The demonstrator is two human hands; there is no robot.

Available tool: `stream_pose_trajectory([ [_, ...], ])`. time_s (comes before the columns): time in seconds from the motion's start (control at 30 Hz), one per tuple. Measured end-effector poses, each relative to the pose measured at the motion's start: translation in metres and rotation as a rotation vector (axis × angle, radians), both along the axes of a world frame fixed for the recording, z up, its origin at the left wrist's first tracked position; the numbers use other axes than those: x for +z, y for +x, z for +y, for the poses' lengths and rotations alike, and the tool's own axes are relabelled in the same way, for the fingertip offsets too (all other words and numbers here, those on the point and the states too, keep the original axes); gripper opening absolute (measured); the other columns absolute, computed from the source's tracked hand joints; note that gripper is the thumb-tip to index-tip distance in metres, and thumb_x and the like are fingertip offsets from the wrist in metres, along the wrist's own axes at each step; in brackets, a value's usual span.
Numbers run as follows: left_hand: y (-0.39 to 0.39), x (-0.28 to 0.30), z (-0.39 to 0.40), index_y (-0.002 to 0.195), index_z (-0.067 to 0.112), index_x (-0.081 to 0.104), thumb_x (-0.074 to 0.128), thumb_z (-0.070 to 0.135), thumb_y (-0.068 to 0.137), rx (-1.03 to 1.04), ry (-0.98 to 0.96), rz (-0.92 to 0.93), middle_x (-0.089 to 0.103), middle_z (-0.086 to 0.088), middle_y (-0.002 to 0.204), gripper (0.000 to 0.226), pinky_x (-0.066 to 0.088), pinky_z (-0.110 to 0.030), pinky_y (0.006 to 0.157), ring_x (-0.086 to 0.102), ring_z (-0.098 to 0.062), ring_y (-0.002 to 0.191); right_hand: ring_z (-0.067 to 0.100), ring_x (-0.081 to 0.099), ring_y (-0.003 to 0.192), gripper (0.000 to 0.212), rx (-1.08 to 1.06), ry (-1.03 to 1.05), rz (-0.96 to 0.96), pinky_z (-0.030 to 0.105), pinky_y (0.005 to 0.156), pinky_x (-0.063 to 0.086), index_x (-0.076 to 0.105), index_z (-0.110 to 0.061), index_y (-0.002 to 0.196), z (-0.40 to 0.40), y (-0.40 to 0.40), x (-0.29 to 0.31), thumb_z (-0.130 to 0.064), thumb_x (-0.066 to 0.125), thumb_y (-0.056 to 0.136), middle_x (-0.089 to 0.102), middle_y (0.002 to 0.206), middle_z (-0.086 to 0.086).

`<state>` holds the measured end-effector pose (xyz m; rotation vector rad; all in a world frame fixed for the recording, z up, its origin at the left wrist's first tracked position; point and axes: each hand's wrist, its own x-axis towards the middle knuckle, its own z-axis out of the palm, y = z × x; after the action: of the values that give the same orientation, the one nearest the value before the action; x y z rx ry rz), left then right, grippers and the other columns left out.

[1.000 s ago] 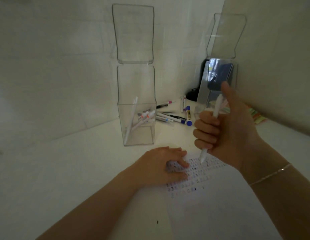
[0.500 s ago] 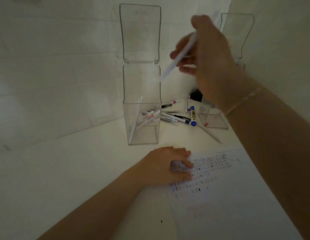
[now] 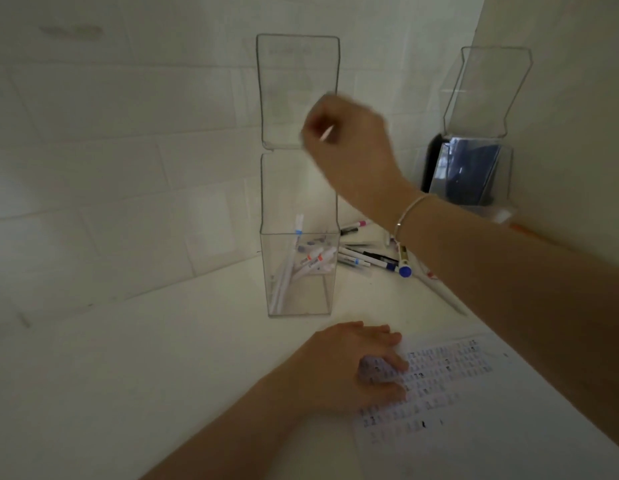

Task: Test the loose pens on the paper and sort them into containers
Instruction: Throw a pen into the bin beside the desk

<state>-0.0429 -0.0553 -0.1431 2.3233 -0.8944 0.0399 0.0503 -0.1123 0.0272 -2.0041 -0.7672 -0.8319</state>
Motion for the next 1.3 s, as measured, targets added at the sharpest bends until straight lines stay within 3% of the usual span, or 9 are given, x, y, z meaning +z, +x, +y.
stream_pose_trajectory([
  [0.13, 0.001, 0.0, 0.0, 0.111, 0.032, 0.066, 0.069, 0.048, 0.079, 0.009, 0.001, -0.005, 0.047, 0.012, 0.141, 0.036, 0.016, -0.016, 0.113, 0.03, 0.01, 0.132, 0.008, 0.041, 0.06, 0.015, -0.154, 0.548, 0.012, 0.022, 0.063, 0.042, 0.042, -0.016, 0.078, -0.026, 0.016, -0.033, -0.007, 0.053, 0.082, 0.042, 0.066, -0.005],
  [0.3, 0.0, 0.003, -0.001, 0.112, 0.032, 0.067, 0.07, 0.046, 0.078, 0.033, 0.016, 0.001, 0.046, 0.013, 0.141, 0.037, 0.021, -0.02, 0.114, 0.031, 0.009, 0.131, 0.024, 0.059, 0.09, 0.014, -0.308, -0.233, 0.501, 0.023, 0.074, 0.04, 0.062, -0.011, 0.091, -0.049, 0.043, -0.118, -0.004, 0.052, 0.085, 0.059, 0.092, 0.006],
  [0.43, -0.002, 0.007, -0.001, 0.112, 0.032, 0.067, 0.07, 0.044, 0.079, 0.052, 0.022, 0.007, 0.046, 0.016, 0.141, 0.036, 0.021, -0.016, 0.112, 0.029, 0.01, 0.131, 0.027, 0.055, 0.101, 0.019, -0.259, -0.697, 0.534, 0.027, 0.078, 0.04, 0.064, -0.007, 0.101, -0.049, 0.04, -0.138, -0.014, 0.053, 0.086, 0.053, 0.107, 0.011],
  [0.63, -0.002, 0.005, -0.001, 0.112, 0.031, 0.067, 0.071, 0.044, 0.078, 0.042, 0.012, 0.004, 0.046, 0.014, 0.141, 0.037, 0.021, -0.019, 0.114, 0.032, 0.009, 0.13, 0.029, 0.053, 0.108, 0.029, -0.325, -0.71, 0.585, 0.03, 0.087, 0.042, 0.056, -0.003, 0.116, -0.049, 0.043, -0.139, -0.01, 0.052, 0.089, 0.053, 0.12, 0.016],
  [0.8, 0.001, 0.001, -0.002, 0.111, 0.031, 0.068, 0.072, 0.044, 0.077, 0.048, -0.001, -0.013, 0.049, 0.013, 0.139, 0.037, 0.02, -0.014, 0.111, 0.035, 0.009, 0.129, 0.027, 0.061, 0.089, 0.024, -0.293, -0.82, 0.723, 0.03, 0.074, 0.052, 0.06, -0.004, 0.098, -0.061, 0.034, -0.118, -0.018, 0.065, 0.08, 0.06, 0.094, 0.013],
  [0.9, 0.003, 0.0, 0.0, 0.107, 0.032, 0.069, 0.075, 0.042, 0.074, 0.06, -0.056, 0.035, 0.052, 0.013, 0.135, 0.035, 0.024, -0.013, 0.109, 0.037, 0.01, 0.127, 0.025, 0.062, 0.077, 0.023, -0.255, -0.658, 0.86, 0.032, 0.071, 0.052, 0.065, -0.001, 0.092, -0.082, 0.018, -0.085, -0.018, 0.07, 0.077, 0.064, 0.082, 0.013],
  [0.97, 0.003, 0.0, 0.0, 0.105, 0.033, 0.07, 0.077, 0.038, 0.073, 0.064, -0.11, 0.126, 0.054, 0.014, 0.133, 0.034, 0.029, -0.019, 0.11, 0.039, 0.011, 0.126, 0.019, 0.055, 0.06, 0.009, -0.1, -0.301, 1.027, 0.028, 0.057, 0.049, 0.062, -0.002, 0.078, -0.101, -0.005, -0.067, -0.01, 0.067, 0.08, 0.059, 0.065, 0.009],
  [1.07, 0.005, 0.002, 0.001, 0.104, 0.033, 0.07, 0.079, 0.034, 0.072, 0.061, -0.215, 0.256, 0.059, 0.014, 0.127, 0.034, 0.035, -0.023, 0.108, 0.045, 0.011, 0.121, 0.013, 0.048, 0.046, 0.032, 0.177, 0.19, 1.25, 0.019, 0.043, 0.042, 0.053, -0.01, 0.054, -0.123, -0.038, -0.063, 0.005, 0.057, 0.082, 0.049, 0.054, 0.006],
  [1.3, 0.008, 0.008, -0.003, 0.113, 0.032, 0.058, 0.075, 0.047, 0.072, 0.215, -0.302, 0.284, 0.059, 0.015, 0.121, 0.047, 0.043, -0.035, 0.102, 0.054, -0.002, 0.114, 0.016, 0.053, 0.045, 0.018, 0.303, 0.244, 1.165, 0.021, 0.043, 0.045, 0.056, -0.003, 0.067, -0.121, -0.071, -0.093, -0.004, 0.068, 0.08, 0.057, 0.054, 0.009],
])
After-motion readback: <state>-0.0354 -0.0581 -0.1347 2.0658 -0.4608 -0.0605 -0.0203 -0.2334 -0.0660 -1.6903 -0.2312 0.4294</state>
